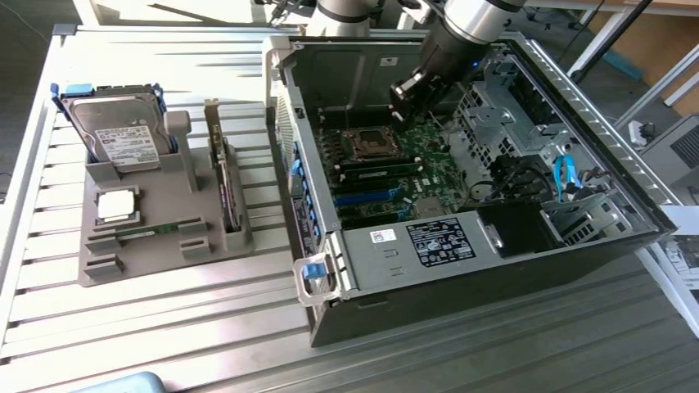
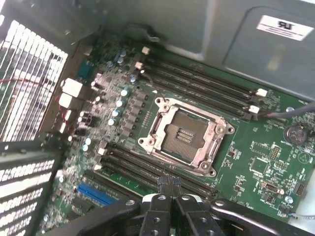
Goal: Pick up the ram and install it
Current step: 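Press down the ram until it locks into place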
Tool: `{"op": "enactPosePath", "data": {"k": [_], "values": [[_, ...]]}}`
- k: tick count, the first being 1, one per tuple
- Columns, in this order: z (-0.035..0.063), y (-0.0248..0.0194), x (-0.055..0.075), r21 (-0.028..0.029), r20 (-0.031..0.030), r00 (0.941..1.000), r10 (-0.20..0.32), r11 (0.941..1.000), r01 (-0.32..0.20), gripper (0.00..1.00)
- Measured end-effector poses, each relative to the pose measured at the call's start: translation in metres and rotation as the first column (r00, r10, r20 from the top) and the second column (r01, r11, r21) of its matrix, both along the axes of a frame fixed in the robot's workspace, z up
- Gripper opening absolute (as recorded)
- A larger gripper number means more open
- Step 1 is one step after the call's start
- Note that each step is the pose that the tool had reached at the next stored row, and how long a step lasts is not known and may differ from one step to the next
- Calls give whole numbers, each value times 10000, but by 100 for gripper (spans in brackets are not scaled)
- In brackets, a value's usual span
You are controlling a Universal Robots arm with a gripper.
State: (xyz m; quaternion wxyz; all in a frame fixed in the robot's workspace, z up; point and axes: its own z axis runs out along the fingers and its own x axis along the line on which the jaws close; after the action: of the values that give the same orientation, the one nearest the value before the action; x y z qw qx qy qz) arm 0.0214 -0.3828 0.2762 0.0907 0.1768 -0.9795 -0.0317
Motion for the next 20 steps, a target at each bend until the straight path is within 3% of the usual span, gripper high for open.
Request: {"op": "enactPosePath", "data": {"k": [6, 8, 10, 12, 16, 17, 20], "values": [[-1, 0, 0, 0, 0, 9950, -1004, 9950, 1004, 11], [-1, 0, 0, 0, -1, 9907, -1362, 9907, 1362, 11], [-1, 0, 1, -1, -1, 9818, -1900, 9818, 1900, 11], [-2, 1, 0, -1, -1, 9790, -2037, 9790, 2037, 11], [-2, 0, 0, 1, 7, 9790, -2039, 9790, 2039, 11], [-3, 0, -1, 17, 88, 9789, -2040, 9790, 2040, 11], [-6, 0, -6, 117, 563, 9774, -2037, 9790, 2034, 11]]}}
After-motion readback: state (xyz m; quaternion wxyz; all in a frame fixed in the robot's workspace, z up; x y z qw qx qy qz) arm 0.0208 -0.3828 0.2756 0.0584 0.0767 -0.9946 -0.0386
